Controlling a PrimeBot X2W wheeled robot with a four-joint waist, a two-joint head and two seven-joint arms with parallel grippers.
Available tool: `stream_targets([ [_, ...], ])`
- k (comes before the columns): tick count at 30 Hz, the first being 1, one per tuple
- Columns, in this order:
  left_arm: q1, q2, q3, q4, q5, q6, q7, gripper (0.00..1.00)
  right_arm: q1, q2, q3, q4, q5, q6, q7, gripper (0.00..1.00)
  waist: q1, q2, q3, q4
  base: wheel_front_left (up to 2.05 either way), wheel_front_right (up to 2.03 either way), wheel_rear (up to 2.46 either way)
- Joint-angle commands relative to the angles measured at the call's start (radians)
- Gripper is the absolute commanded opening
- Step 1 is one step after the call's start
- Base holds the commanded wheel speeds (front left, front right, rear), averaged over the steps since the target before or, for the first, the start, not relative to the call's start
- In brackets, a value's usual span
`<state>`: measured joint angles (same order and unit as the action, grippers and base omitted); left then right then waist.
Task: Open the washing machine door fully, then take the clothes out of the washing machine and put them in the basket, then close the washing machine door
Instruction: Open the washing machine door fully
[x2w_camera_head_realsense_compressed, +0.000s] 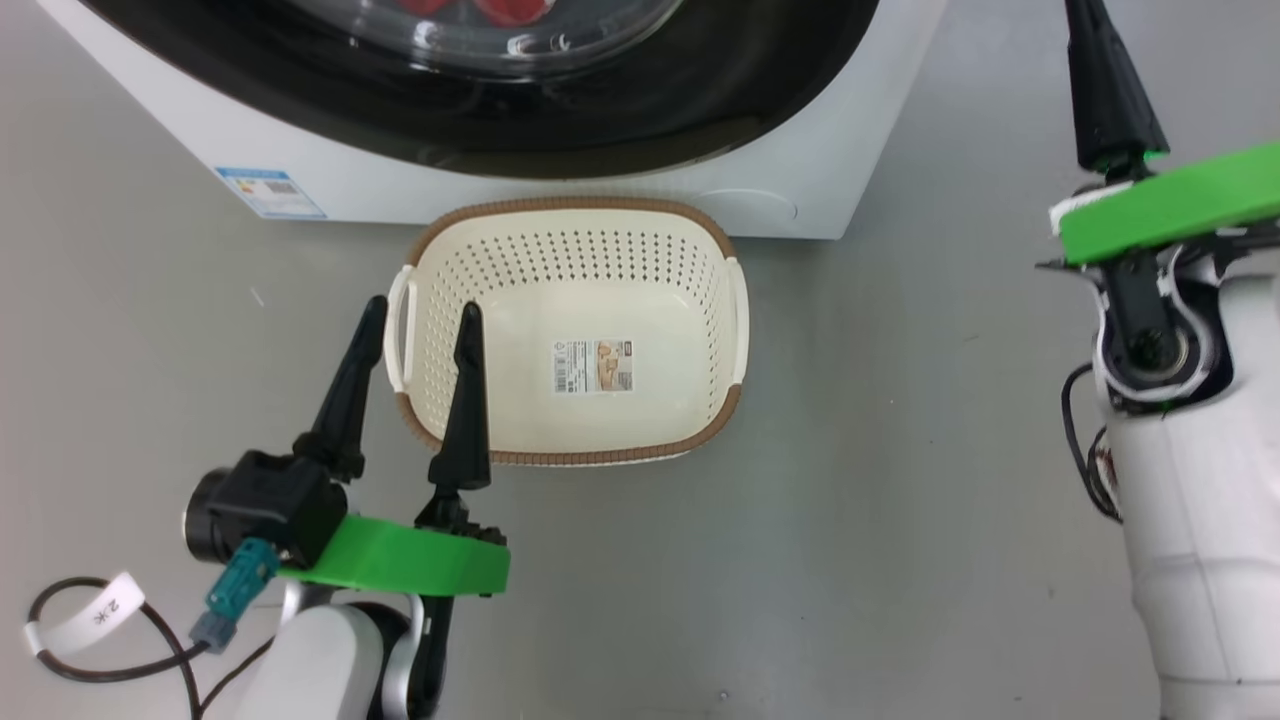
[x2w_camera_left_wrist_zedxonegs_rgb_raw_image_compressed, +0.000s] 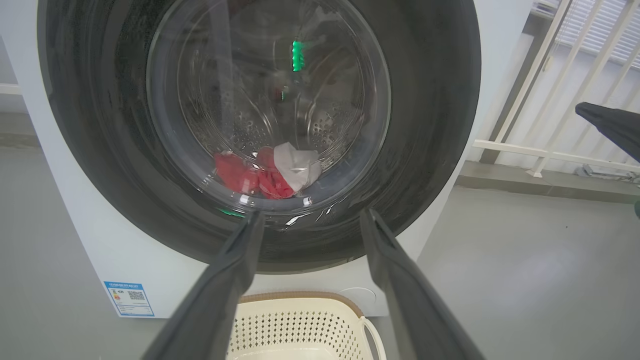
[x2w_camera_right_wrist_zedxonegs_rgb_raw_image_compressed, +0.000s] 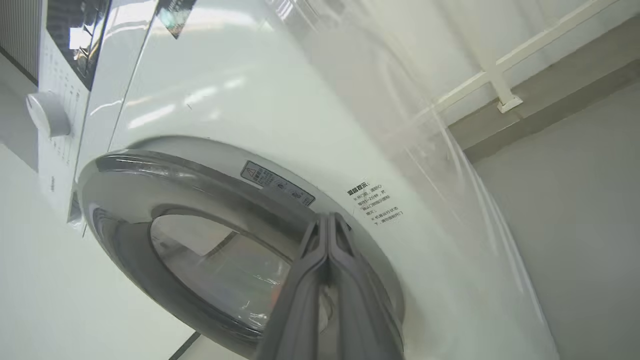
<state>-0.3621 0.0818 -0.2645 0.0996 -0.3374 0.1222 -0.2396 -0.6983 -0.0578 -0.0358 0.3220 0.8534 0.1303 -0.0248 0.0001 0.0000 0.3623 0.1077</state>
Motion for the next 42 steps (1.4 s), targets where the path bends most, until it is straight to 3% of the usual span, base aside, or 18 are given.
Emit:
stream_targets([
  [1,-0.025,0.016,0.027,-0.031,-0.006,-0.005,-0.009,1.00,-0.039,0.008,0.009,-0.011,0.034,0.000,0.018,0.00,0.0000,0.0000,0.021,0.011,0.00,0.00,0.00],
  [10,-0.043,0.010,0.019,-0.037,-0.012,-0.010,-0.013,1.00,-0.194,0.008,-0.013,0.116,0.210,0.000,0.163,0.00,-0.0001,0.0000,0.064,0.028,0.00,0.00,0.00],
  [28,-0.062,0.000,0.007,-0.023,-0.020,-0.021,-0.020,1.00,-0.470,0.008,-0.112,0.385,0.337,0.000,0.423,0.00,-0.0001,0.0000,0.105,0.068,0.00,0.00,0.00],
  [42,-0.069,-0.013,-0.006,-0.012,-0.020,-0.031,-0.022,1.00,-0.639,-0.001,-0.172,0.571,0.225,0.000,0.547,0.00,-0.0001,0.0000,0.116,0.112,0.00,0.00,0.00],
])
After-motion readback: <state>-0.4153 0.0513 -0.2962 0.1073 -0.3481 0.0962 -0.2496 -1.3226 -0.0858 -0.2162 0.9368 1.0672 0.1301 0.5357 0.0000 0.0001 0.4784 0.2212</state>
